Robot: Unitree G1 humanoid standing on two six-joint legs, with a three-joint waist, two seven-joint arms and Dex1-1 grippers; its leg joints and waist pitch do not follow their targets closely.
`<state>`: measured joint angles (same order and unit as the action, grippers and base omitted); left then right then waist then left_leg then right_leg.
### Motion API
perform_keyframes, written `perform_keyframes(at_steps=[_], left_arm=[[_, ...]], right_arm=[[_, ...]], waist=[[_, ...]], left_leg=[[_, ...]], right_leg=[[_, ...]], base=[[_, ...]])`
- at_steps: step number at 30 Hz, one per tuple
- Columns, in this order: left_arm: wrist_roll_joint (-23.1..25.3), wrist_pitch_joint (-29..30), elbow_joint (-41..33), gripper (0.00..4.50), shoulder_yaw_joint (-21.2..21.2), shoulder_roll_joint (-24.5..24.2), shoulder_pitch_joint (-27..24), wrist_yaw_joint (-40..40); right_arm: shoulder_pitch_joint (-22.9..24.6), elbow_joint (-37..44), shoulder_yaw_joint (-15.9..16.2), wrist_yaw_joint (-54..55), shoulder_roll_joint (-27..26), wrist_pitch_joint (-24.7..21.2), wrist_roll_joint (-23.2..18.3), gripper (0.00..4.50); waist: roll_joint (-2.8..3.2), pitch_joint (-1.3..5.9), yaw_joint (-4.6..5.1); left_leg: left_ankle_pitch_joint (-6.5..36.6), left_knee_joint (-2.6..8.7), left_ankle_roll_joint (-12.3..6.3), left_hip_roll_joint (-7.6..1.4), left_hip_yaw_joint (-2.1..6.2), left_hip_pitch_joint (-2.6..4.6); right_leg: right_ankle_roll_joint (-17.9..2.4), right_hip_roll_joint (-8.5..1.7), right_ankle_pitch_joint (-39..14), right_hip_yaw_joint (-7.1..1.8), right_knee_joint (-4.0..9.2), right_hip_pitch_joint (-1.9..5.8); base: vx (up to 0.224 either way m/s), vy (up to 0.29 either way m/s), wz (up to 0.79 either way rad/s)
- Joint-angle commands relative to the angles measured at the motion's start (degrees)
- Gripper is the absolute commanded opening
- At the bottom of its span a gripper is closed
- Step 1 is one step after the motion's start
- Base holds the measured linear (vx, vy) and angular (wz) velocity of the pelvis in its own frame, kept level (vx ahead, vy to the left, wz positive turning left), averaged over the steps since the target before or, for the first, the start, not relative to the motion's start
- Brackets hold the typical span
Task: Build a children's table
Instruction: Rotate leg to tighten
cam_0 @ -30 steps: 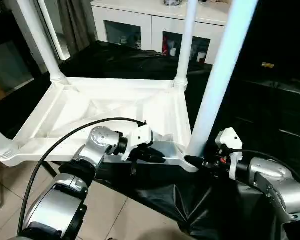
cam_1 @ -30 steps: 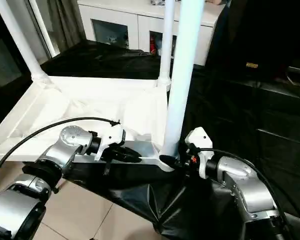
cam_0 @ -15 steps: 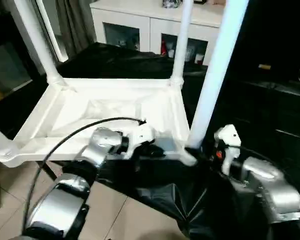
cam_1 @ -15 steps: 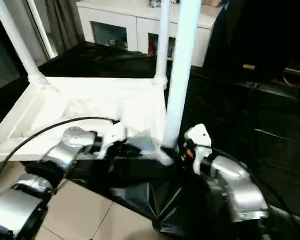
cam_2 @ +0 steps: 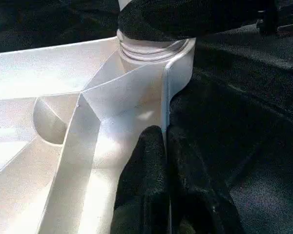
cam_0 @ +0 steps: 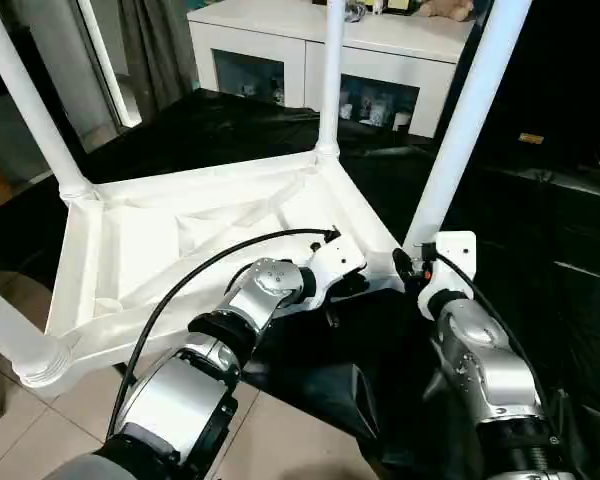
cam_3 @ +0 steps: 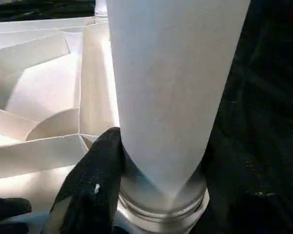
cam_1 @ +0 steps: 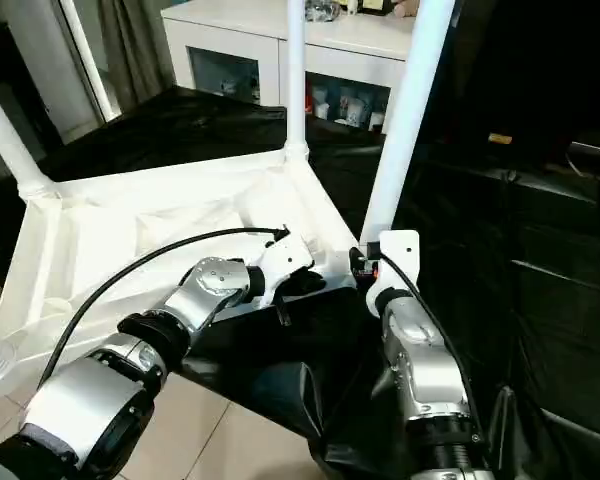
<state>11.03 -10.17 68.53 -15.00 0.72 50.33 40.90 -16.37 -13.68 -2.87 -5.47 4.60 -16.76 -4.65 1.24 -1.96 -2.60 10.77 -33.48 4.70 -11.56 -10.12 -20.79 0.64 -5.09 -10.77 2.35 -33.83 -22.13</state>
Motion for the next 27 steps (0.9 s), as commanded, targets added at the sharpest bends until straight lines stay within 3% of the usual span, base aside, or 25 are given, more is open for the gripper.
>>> perform_keyframes(at_steps=[1,3,8,11,12,15,16,19,22,23,27], left_arm=[[0.91,1.23,1.2,0.0,0.56,-1.0,1.68,-5.0],[1.15,0.62,1.63,0.0,0.34,-1.85,1.62,-4.04],[1.21,-1.78,2.15,0.0,0.04,-3.47,1.28,0.4],[0.68,-5.3,1.95,0.0,-0.1,-4.56,0.75,6.18],[1.47,-8.97,2.15,0.0,-1.2,-6.19,0.55,9.89],[1.15,-11.0,2.59,0.0,-1.18,-7.08,0.75,12.8],[1.15,-11.0,2.59,0.0,-1.18,-7.08,0.75,12.8],[1.21,-15.41,3.09,0.0,-1.91,-6.8,1.52,16.23],[0.98,-17.09,3.1,0.0,-1.61,-6.01,1.8,17.78],[0.91,-17.2,3.1,0.0,-1.55,-5.91,1.85,17.79],[-0.5,-18.74,3.53,0.0,0.3,-4.11,3.02,15.9]], right_arm=[[2.23,-2.8,2.18,-1.37,-1.86,-1.13,-0.91,2.6],[2.56,-1.37,1.85,-2.83,-0.97,0.37,-1.54,2.74],[3.67,2.34,3.63,-11.63,4.67,0.43,-1.93,3.18],[4.54,3.7,2.58,-15.92,8.27,1.0,-3.08,3.18],[5.45,4.82,-0.32,-19.72,11.23,1.44,-5.96,3.18],[7.02,7.0,-2.49,-25.14,14.49,1.23,-9.35,3.18],[7.02,7.0,-2.49,-25.14,14.49,1.23,-9.35,3.18],[10.0,12.09,-3.24,-33.18,18.3,-0.6,-14.46,3.18],[10.31,12.22,-3.73,-33.85,18.95,-0.47,-15.0,3.18],[10.41,12.27,-3.74,-33.98,19.03,-0.47,-15.05,3.18],[13.33,15.11,-3.31,-38.43,21.4,-1.57,-17.12,3.18]], waist=[[0.0,2.39,0.31],[-0.26,2.35,0.37],[-0.27,2.69,0.85],[-0.36,3.2,0.65],[-0.09,3.3,0.51],[-0.04,3.42,0.09],[-0.05,3.42,0.03],[0.45,3.25,-0.19],[0.34,3.06,-0.2],[0.62,2.99,-0.27],[0.35,3.08,-1.03]], left_leg=[[19.87,5.06,-0.18,-0.92,0.57,0.5],[20.43,5.02,-0.47,-0.91,0.5,0.59],[16.82,4.96,-1.4,-0.84,0.84,-0.57],[10.29,3.89,-4.17,-0.78,0.34,-0.56],[8.14,3.66,-5.08,-0.71,0.24,-0.58],[6.05,3.24,-7.71,-0.92,0.07,-0.41],[6.05,3.14,-7.94,-0.92,0.04,-0.37],[8.23,3.29,-8.3,-1.19,0.1,-0.17],[10.34,3.5,-7.14,-1.3,0.03,0.0],[11.51,3.54,-5.98,-1.37,-0.03,0.2],[10.76,3.4,-6.22,-1.46,-0.13,0.15]], right_leg=[[-8.39,-2.47,-20.24,-1.51,5.46,1.35],[-8.32,-2.49,-21.1,-1.52,5.63,1.26],[-8.19,-2.58,-17.2,-1.29,5.09,2.34],[-11.68,-2.49,-6.3,-1.49,4.04,2.43],[-12.9,-2.43,-2.26,-1.44,3.64,2.54],[-15.5,-2.45,4.77,-1.46,2.97,2.87],[-15.87,-2.46,5.3,-1.46,2.87,2.77],[-16.46,-2.61,3.28,-1.37,3.06,2.87],[-16.42,-2.59,-0.73,-1.32,3.41,2.64],[-16.48,-2.6,-3.09,-1.38,3.6,2.41],[-16.02,-2.7,-2.36,-1.46,3.44,2.71]], base=[[0.0,0.0,0.0],[0.0,0.0,0.0],[0.0,0.0,0.0],[0.0,0.0,0.0],[0.0,0.0,0.0],[0.0,0.0,0.0],[0.0,0.0,0.0],[0.0,0.0,0.0],[0.0,0.0,0.0],[0.0,0.0,0.0],[0.0,0.0,0.0]])
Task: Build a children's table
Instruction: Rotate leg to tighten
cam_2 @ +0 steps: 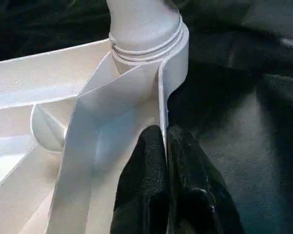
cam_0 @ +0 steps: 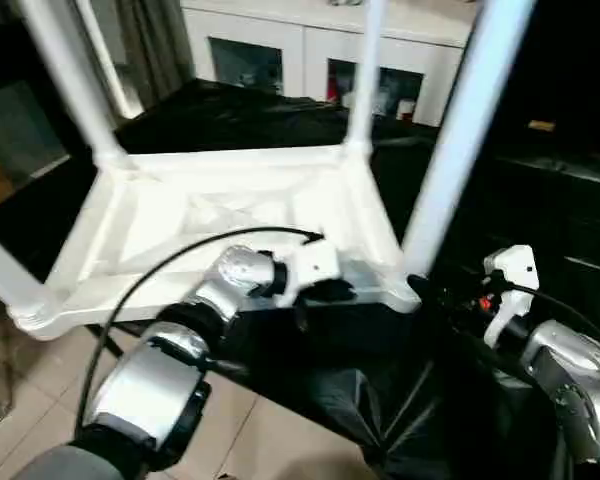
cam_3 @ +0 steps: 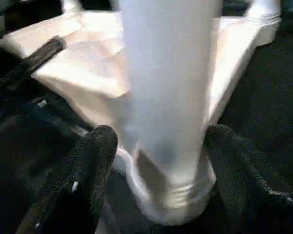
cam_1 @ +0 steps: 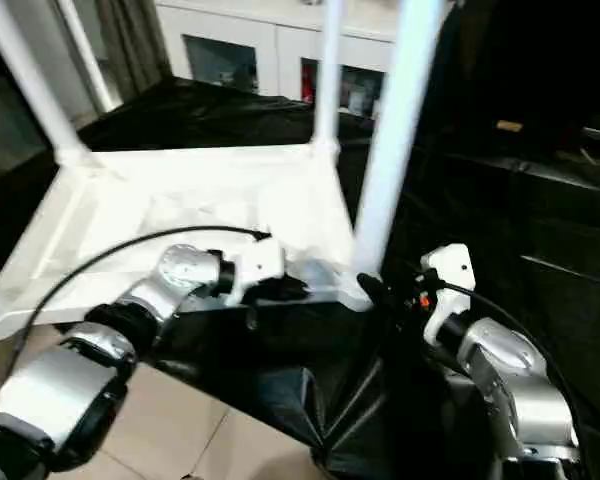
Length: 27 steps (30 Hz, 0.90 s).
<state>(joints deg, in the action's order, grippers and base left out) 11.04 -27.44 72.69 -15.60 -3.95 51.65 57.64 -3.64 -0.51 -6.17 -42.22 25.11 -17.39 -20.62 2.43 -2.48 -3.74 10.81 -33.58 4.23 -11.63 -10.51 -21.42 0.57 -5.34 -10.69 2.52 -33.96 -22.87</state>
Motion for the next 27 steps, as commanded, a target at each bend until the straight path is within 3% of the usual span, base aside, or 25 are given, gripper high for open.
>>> perform_keyframes(at_steps=[1,3,9,13,16,17,18,19,20,22,23,24,25,27], left_arm=[[-1.04,-1.73,-0.55,0.0,1.48,0.66,1.94,-1.07],[-2.06,-1.43,-0.54,0.45,2.46,0.62,2.27,-0.54],[-6.65,0.0,-2.11,0.89,6.04,-0.17,2.18,4.76],[-9.63,3.51,-4.87,1.06,8.0,-1.38,1.56,8.63],[-12.33,11.61,-12.96,1.38,8.66,-5.52,-1.91,13.86],[-12.33,11.61,-12.96,1.44,8.66,-5.52,-1.91,13.86],[-13.98,19.31,-22.44,1.51,7.87,-9.13,-6.54,17.77],[-14.49,22.12,-25.96,1.51,7.46,-10.44,-8.25,19.09],[-15.1,25.89,-30.53,1.65,6.86,-12.16,-10.43,20.82],[-14.92,38.55,-48.32,1.8,4.48,-21.04,-20.87,24.52],[-14.63,39.72,-50.28,1.87,4.27,-22.18,-22.2,24.64],[-14.67,41.05,-52.96,1.9,4.37,-23.42,-24.14,24.58],[-14.73,41.36,-53.48,1.97,4.44,-23.62,-24.53,24.49],[-14.98,43.8,-57.68,2.21,5.14,-25.23,-27.73,23.57]], right_arm=[[1.31,2.78,0.25,-2.59,1.55,-1.19,-1.4,3.18],[2.24,3.9,0.42,-3.86,2.47,-1.64,-1.84,3.17],[3.42,5.26,0.13,-4.44,4.84,-1.45,-0.96,3.17],[3.85,6.04,-1.72,-4.88,6.7,-2.17,-1.78,3.17],[5.74,10.88,-2.84,-7.25,8.14,-5.56,-5.44,3.17],[5.74,10.88,-2.84,-7.25,8.14,-5.56,-5.44,3.17],[6.48,12.96,-1.56,-7.63,7.83,-6.81,-6.57,3.17],[6.65,13.45,-1.04,-7.63,7.64,-7.13,-6.86,3.17],[6.77,13.94,-0.31,-7.57,7.34,-7.44,-7.17,3.17],[6.77,14.97,3.35,-6.65,4.47,-8.12,-7.92,3.17],[6.73,15.03,3.76,-6.47,4.02,-8.21,-8.02,3.17],[6.57,14.88,4.58,-6.26,3.52,-8.21,-7.47,3.17],[6.48,14.8,4.75,-6.15,3.35,-8.18,-7.31,3.17],[5.6,14.02,6.11,-4.82,1.7,-7.98,-5.9,3.17]], waist=[[-0.82,3.63,0.09],[-0.88,3.58,0.14],[-0.98,3.34,-0.09],[-0.99,3.42,0.02],[-0.82,3.45,-0.16],[-0.75,3.4,-0.23],[-0.42,3.5,-0.12],[-0.57,3.48,0.02],[-0.3,3.48,0.24],[-0.26,3.34,0.64],[0.1,3.08,1.26],[-0.59,2.88,1.64],[-0.17,3.07,1.4],[-0.13,2.45,0.88]], left_leg=[[9.9,3.48,-5.84,-1.33,0.32,0.59],[9.62,3.33,-6.37,-1.1,0.25,0.46],[9.41,3.39,-6.36,-1.13,0.2,0.34],[9.11,3.26,-6.55,-1.05,0.15,0.35],[8.13,3.31,-7.24,-1.26,0.15,0.24],[7.93,3.29,-7.66,-1.32,0.14,0.18],[7.96,3.4,-7.44,-1.49,0.19,0.35],[7.48,3.57,-7.35,-1.67,0.27,0.2],[7.34,3.65,-7.35,-1.75,0.27,0.28],[9.03,3.85,-6.48,-1.8,0.08,0.51],[10.42,4.35,-5.58,-1.99,0.25,0.37],[13.06,4.24,-4.53,-1.63,-0.07,0.82],[13.56,4.24,-3.67,-1.77,0.1,1.2],[16.51,4.61,-2.06,-1.87,-0.29,1.84]], right_leg=[[-15.78,-2.54,-1.95,-1.58,3.44,3.56],[-15.1,-2.52,-2.85,-1.48,3.6,3.54],[-15.08,-2.53,-6.03,-1.41,3.8,3.29],[-14.86,-2.47,-6.19,-1.39,3.7,3.3],[-15.18,-2.36,-4.63,-1.38,3.3,3.51],[-15.34,-2.33,-4.44,-1.35,3.23,3.39],[-15.66,-2.38,-4.34,-1.34,3.09,3.4],[-16.0,-2.4,-3.46,-1.39,2.89,3.59],[-16.2,-2.35,-3.44,-1.38,2.78,3.38],[-16.03,-2.12,-6.47,-1.44,3.08,2.87],[-15.42,-2.11,-8.4,-1.5,3.1,2.64],[-14.37,-1.71,-12.25,-1.53,3.83,2.1],[-14.35,-1.93,-13.15,-1.66,3.62,2.14],[-13.08,-1.78,-17.84,-1.86,4.47,1.24]], base=[[0.0,0.0,0.0],[0.0,0.0,0.0],[0.0,0.0,0.0],[0.0,0.0,0.0],[0.0,0.0,0.0],[0.0,0.0,0.0],[0.0,0.0,0.0],[0.0,0.0,0.0],[0.0,0.0,0.0],[0.0,0.0,0.0],[0.0,0.0,0.0],[0.0,0.0,0.0],[0.0,0.0,0.0],[0.0,0.0,0.0]])
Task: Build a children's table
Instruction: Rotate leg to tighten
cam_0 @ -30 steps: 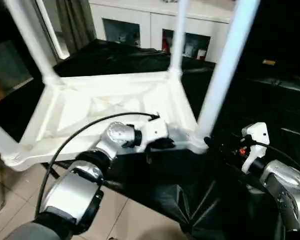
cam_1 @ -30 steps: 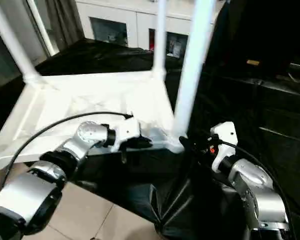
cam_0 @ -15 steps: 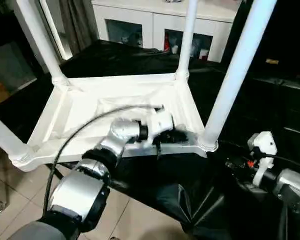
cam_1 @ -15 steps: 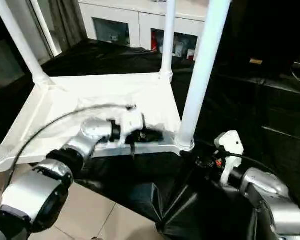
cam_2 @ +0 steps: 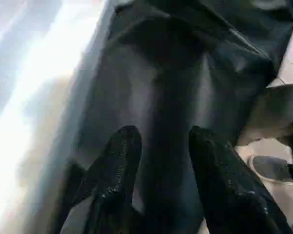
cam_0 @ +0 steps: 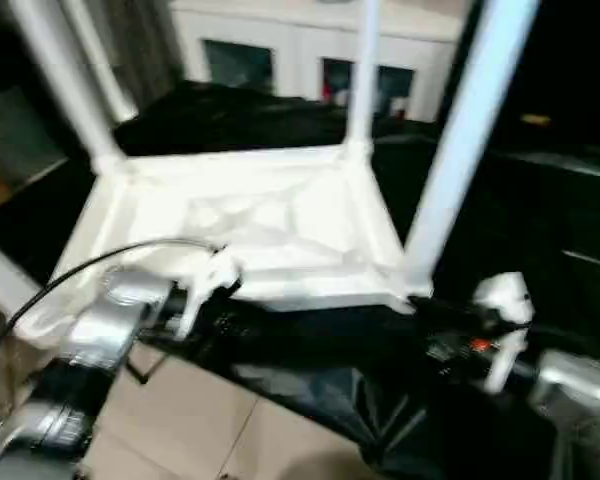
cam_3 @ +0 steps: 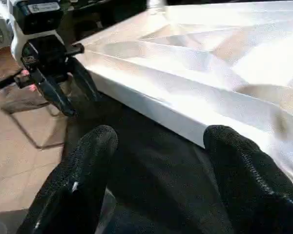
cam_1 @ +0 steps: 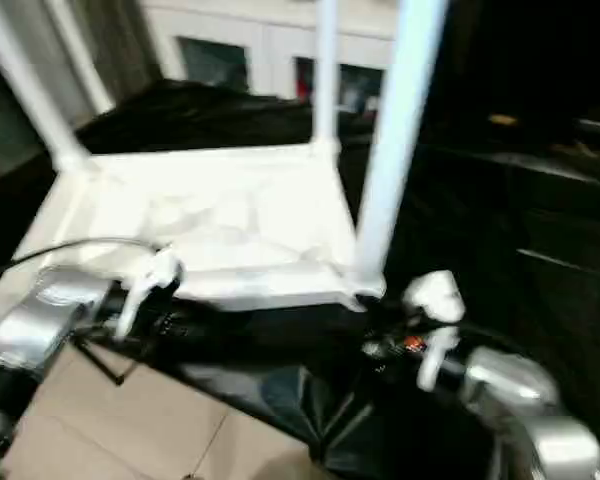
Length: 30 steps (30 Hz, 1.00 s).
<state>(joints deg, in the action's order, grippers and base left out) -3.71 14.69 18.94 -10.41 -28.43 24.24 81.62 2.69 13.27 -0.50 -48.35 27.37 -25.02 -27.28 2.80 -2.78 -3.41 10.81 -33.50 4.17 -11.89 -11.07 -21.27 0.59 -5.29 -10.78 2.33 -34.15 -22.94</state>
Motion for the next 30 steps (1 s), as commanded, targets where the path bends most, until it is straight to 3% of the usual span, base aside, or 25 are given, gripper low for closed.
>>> perform_keyframes(at_steps=[1,2,3,4,5,7,8,10,12,13,16,18,24,28,30], left_arm=[[-0.07,3.33,-7.01,2.26,0.63,-1.9,-2.76,-1.48],[1.16,3.51,-8.26,2.26,1.55,-2.38,-4.28,-3.16],[1.83,4.76,-10.36,2.32,2.05,-2.95,-5.65,-4.51],[2.46,6.39,-13.03,2.41,2.94,-3.49,-7.24,-7.29],[2.46,6.39,-13.03,2.41,2.94,-3.49,-7.24,-7.29],[3.26,10.13,-18.27,2.64,4.77,-4.72,-10.51,-12.18],[3.26,10.13,-18.27,2.69,4.77,-4.72,-10.51,-12.18],[2.94,13.56,-22.3,2.76,6.35,-5.96,-13.81,-13.71],[3.05,13.87,-22.87,3.03,6.71,-6.17,-14.64,-14.43],[3.31,13.26,-22.96,3.07,7.17,-6.19,-15.31,-15.23],[3.17,12.72,-24.03,3.28,8.97,-5.16,-16.91,-18.85],[2.99,13.34,-25.24,3.45,8.84,-5.62,-18.14,-20.53],[3.26,13.84,-25.7,3.9,8.83,-5.81,-20.59,-22.83],[5.54,9.58,-22.13,4.28,9.24,-5.3,-20.72,-26.98],[5.82,8.63,-21.31,4.38,9.37,-5.14,-20.74,-28.05]], right_arm=[[-1.71,-0.66,1.51,2.87,-2.22,0.0,2.2,3.17],[-2.87,-1.91,2.32,4.35,-3.99,0.39,3.22,3.17],[-3.5,-2.52,2.84,5.36,-4.99,0.5,3.7,3.17],[-4.88,-4.06,3.69,7.31,-6.95,1.47,4.88,3.17],[-4.88,-4.06,3.69,7.31,-6.95,1.47,4.88,3.17],[-7.83,-7.71,6.19,10.29,-11.86,3.58,6.5,3.17],[-7.83,-7.71,6.19,10.29,-11.86,3.58,6.5,3.17],[-9.63,-10.62,9.09,11.01,-15.99,4.95,7.13,3.17],[-10.03,-11.49,9.37,11.55,-17.3,5.34,7.37,3.17],[-10.53,-12.57,9.32,12.71,-18.92,5.98,7.63,3.17],[-12.92,-16.61,8.26,18.45,-24.11,9.3,9.21,3.17],[-14.45,-18.74,7.09,21.51,-26.66,10.83,9.15,3.17],[-17.76,-23.91,3.13,28.46,-28.99,14.74,10.75,3.17],[-20.76,-29.21,-1.77,35.79,-28.66,18.94,12.24,3.17],[-21.28,-30.29,-2.69,37.04,-28.65,19.76,12.37,3.17]], waist=[[-1.08,2.92,0.56],[-0.84,2.68,0.78],[-0.68,2.57,0.98],[-1.06,2.82,1.2],[-1.06,2.82,1.2],[-1.17,2.88,1.42],[-1.12,2.88,1.64],[-1.27,3.11,1.77],[-1.21,3.2,1.99],[-1.17,3.34,1.97],[-0.99,3.69,1.96],[-1.09,3.65,1.88],[-1.2,3.37,1.82],[-1.44,3.44,1.8],[-1.49,3.43,1.85]], left_leg=[[16.52,4.61,-1.32,-1.82,0.4,1.53],[16.59,5.02,-0.85,-1.57,0.59,0.88],[17.29,5.1,-0.59,-1.42,0.51,0.91],[17.57,4.96,0.38,-1.51,0.59,1.18],[17.57,4.96,0.38,-1.51,0.59,1.18],[17.11,4.92,0.74,-1.35,0.5,1.2],[16.61,5.01,0.68,-1.17,0.6,0.91],[15.35,4.78,0.31,-1.13,0.46,1.04],[13.33,4.78,-0.09,-0.97,0.56,0.53],[12.92,4.57,-0.3,-0.97,0.48,0.68],[9.44,4.26,-0.67,-0.87,0.32,0.9],[8.86,4.24,-0.86,-0.88,0.29,0.94],[12.32,4.56,0.45,-0.82,0.19,1.35],[12.92,4.5,1.12,-0.67,0.25,1.21],[13.65,4.43,1.36,-0.63,0.21,1.32]], right_leg=[[-12.9,-2.05,-17.3,-1.74,4.23,1.46],[-11.58,-2.09,-19.01,-1.69,4.19,1.73],[-10.83,-1.97,-20.33,-1.69,4.42,1.5],[-10.19,-2.03,-19.64,-1.86,4.25,1.34],[-10.19,-2.03,-19.64,-1.86,4.25,1.34],[-10.0,-1.95,-18.3,-1.89,4.35,1.27],[-10.03,-1.88,-17.35,-1.83,4.18,1.45],[-10.25,-1.71,-14.41,-1.91,3.92,1.5],[-10.64,-1.68,-12.0,-1.82,3.62,1.92],[-10.92,-1.66,-11.02,-1.87,3.53,1.7],[-12.6,-1.4,-4.57,-1.8,2.78,1.77],[-12.81,-1.38,-3.34,-1.8,2.63,1.9],[-11.28,-1.26,-8.15,-1.99,3.24,1.6],[-9.86,-1.27,-9.73,-2.02,3.31,1.65],[-9.36,-1.22,-10.5,-2.07,3.38,1.49]], base=[[0.0,0.0,0.0],[0.0,0.0,0.0],[0.0,0.0,0.0],[0.0,0.0,0.0],[0.0,0.0,0.0],[0.0,0.0,0.0],[0.0,0.0,0.0],[0.0,0.0,0.0],[0.0,0.0,0.0],[0.0,0.0,0.0],[0.0,0.0,0.0],[0.0,0.0,0.0],[0.0,0.0,0.0],[0.0,0.0,0.0],[0.0,0.0,0.0]])
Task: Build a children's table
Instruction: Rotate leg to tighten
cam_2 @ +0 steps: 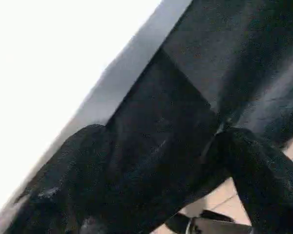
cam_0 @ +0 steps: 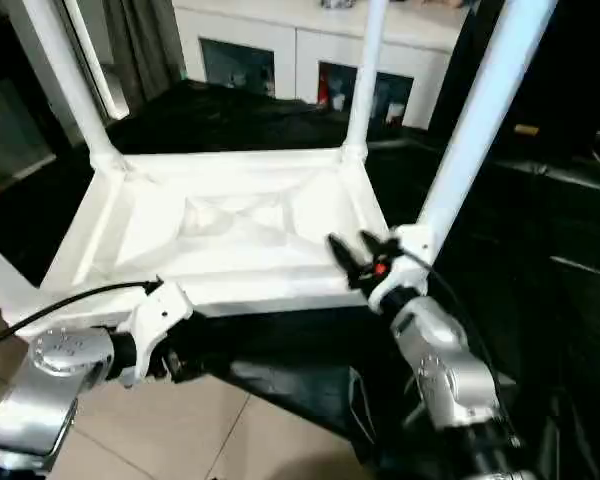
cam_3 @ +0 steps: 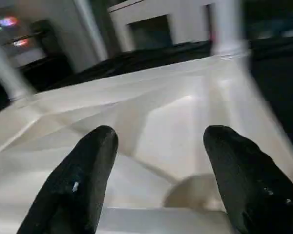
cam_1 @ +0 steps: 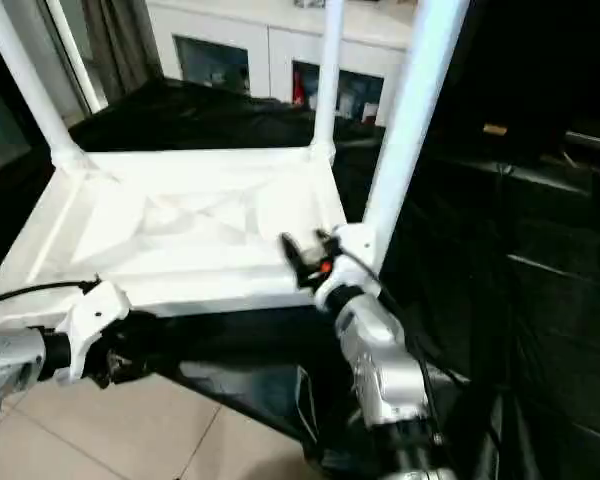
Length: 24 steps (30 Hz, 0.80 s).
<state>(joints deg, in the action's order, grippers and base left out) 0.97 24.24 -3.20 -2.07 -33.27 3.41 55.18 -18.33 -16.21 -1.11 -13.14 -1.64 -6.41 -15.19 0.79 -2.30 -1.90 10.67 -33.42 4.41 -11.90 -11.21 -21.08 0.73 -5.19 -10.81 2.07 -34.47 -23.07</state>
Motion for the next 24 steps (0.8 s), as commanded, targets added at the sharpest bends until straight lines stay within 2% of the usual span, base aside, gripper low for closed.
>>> perform_keyframes(at_steps=[1,3,4,5,7,10,11,14,22,23,24], left_arm=[[1.22,-1.66,1.31,4.44,1.05,-0.11,0.05,-2.96],[1.36,-2.31,1.98,4.44,1.3,0.3,0.2,-4.58],[1.55,-2.65,2.8,4.44,1.63,0.63,0.48,-6.32],[1.55,-2.65,2.8,4.44,1.63,0.63,0.48,-6.32],[2.2,-5.13,6.15,4.44,1.89,1.1,1.18,-9.02],[2.44,-5.76,6.8,4.44,1.87,1.12,1.26,-9.49],[2.59,-6.4,7.62,4.44,1.84,1.23,1.4,-9.92],[3.01,-8.05,9.15,4.44,1.56,1.35,1.55,-10.9],[2.75,-11.12,10.98,4.44,1.01,2.12,1.97,-12.99],[2.71,-11.68,11.49,4.44,0.8,2.21,2.19,-13.36],[2.44,-13.14,12.65,4.44,0.64,2.74,2.6,-13.9]], right_arm=[[-0.73,-2.0,-2.86,2.91,0.37,2.2,0.48,3.17],[-1.28,-3.27,-3.72,4.1,0.46,2.97,0.53,3.17],[-2.06,-4.88,-4.72,5.52,0.77,4.22,0.78,3.17],[-2.06,-4.88,-4.72,5.52,0.77,4.22,0.78,3.17],[-4.75,-9.45,-7.57,8.38,2.22,7.44,1.4,3.17],[-5.56,-10.71,-8.27,8.98,2.93,8.09,1.51,3.17],[-6.62,-12.42,-9.1,9.42,3.78,8.71,1.38,3.17],[-8.44,-15.35,-10.28,9.94,5.36,10.01,1.43,3.17],[-11.29,-20.1,-12.45,11.06,8.6,13.06,1.21,3.17],[-11.72,-21.05,-12.94,11.15,9.1,13.67,1.24,3.17],[-12.29,-22.96,-14.42,11.65,11.13,14.78,1.34,3.17]], waist=[[0.21,3.0,0.3],[0.34,3.03,0.22],[-0.05,2.97,0.25],[0.09,2.97,0.21],[0.09,2.93,0.12],[0.07,2.94,-0.17],[-0.06,3.03,-0.28],[-0.12,3.11,-0.38],[-0.36,3.27,-0.41],[-0.2,3.31,-0.43],[-0.29,3.35,-0.4]], left_leg=[[13.98,4.34,0.97,-0.64,0.35,1.07],[14.21,4.34,0.99,-0.66,0.41,1.05],[14.57,4.34,0.91,-0.65,0.36,1.0],[14.89,4.32,0.98,-0.65,0.42,1.01],[15.8,4.25,1.14,-0.63,0.37,1.14],[15.79,4.11,1.25,-0.62,0.25,1.35],[15.35,4.11,1.2,-0.6,0.35,1.14],[14.82,4.03,1.08,-0.54,0.36,0.93],[13.21,3.66,0.09,-0.49,0.22,0.8],[12.99,3.66,-0.08,-0.49,0.25,0.76],[12.66,3.59,-0.19,-0.49,0.2,0.79]], right_leg=[[-9.36,-1.31,-10.49,-1.81,3.71,1.7],[-9.2,-1.35,-10.74,-1.77,3.63,1.61],[-9.08,-1.28,-11.2,-1.77,3.74,1.61],[-8.99,-1.35,-11.98,-1.78,3.69,1.56],[-8.81,-1.38,-13.4,-1.78,3.83,1.25],[-8.57,-1.22,-12.64,-1.83,3.76,1.12],[-8.45,-1.29,-12.43,-1.75,3.59,1.39],[-8.0,-1.35,-12.45,-1.73,3.59,1.52],[-8.99,-1.24,-10.63,-1.57,3.32,1.63],[-9.06,-1.28,-10.36,-1.56,3.27,1.66],[-9.27,-1.24,-9.71,-1.54,3.23,1.68]], base=[[0.0,0.0,0.0],[0.0,0.0,0.0],[0.0,0.0,0.0],[0.0,0.0,0.0],[0.0,0.0,0.0],[0.0,0.0,0.0],[0.0,0.0,0.0],[0.0,0.0,0.0],[0.0,0.0,0.0],[0.0,0.0,0.0],[0.0,0.0,0.0]])
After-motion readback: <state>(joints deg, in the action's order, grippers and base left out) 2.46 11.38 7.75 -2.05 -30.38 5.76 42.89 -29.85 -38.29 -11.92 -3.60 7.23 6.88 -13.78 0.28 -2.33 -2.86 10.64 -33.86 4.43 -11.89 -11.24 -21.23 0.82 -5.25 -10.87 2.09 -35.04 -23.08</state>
